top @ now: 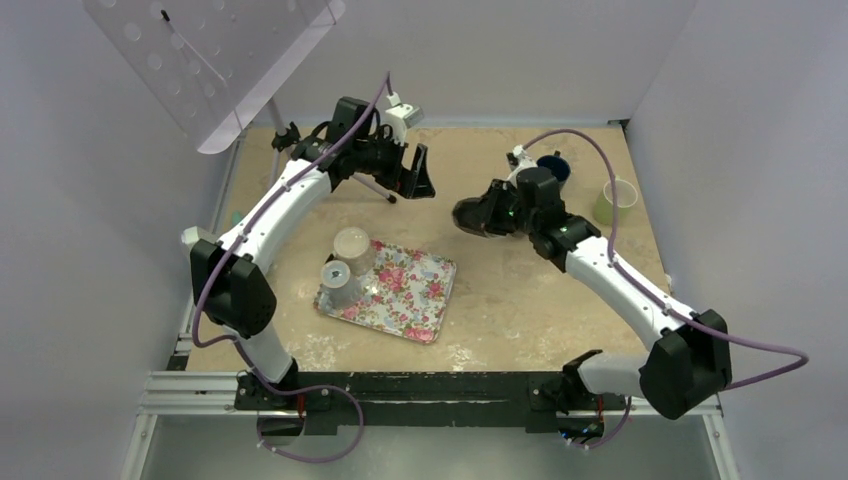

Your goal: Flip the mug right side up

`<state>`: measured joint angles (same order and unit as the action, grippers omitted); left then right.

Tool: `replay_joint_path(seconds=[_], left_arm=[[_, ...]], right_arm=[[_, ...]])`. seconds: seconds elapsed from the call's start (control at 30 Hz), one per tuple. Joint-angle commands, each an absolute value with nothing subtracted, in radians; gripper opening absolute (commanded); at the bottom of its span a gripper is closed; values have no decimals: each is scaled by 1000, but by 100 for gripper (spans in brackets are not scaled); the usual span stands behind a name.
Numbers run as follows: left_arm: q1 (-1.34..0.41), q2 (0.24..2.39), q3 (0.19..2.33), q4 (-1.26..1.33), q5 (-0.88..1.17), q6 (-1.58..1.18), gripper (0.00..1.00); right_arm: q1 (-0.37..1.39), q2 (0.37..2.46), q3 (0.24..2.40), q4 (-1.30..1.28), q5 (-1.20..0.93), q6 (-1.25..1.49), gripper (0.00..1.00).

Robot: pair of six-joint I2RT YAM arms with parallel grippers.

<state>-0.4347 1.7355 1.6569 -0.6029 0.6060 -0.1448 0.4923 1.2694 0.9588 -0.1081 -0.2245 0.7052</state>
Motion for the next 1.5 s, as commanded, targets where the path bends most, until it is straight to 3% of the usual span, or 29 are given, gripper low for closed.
replay_joint_path(seconds=[0.0, 0.27, 0.53, 0.8, 0.97, 1.17, 1.2, 1.47], left_arm=[[-437, 1686, 1718, -771, 444, 100, 100], [-437, 1686, 1699, -921, 451, 216, 100], [-440, 1682, 1688, -1084, 423, 351, 100], [-459, 1639, 1574, -1110, 369, 475, 100], [-459, 1617, 1524, -1103, 260, 487, 100], [-455, 1566, 1453, -1065, 82, 494, 100], [-451, 1562, 1446, -1066, 66, 487, 100], [-371, 1665, 1400, -1004, 69, 396, 100]], right_arm=[[405, 1209, 1081, -559, 73, 431, 0], [384, 1278, 1071, -827, 62, 364, 0], [586, 1275, 981, -952, 86, 526, 0], [727, 1330, 890, -878, 128, 637, 1], [737, 1330, 925, -862, 124, 638, 45], [742, 1297, 1016, -910, 159, 635, 66], [744, 1293, 1031, -917, 164, 635, 74], [746, 1282, 1061, -891, 152, 626, 76]])
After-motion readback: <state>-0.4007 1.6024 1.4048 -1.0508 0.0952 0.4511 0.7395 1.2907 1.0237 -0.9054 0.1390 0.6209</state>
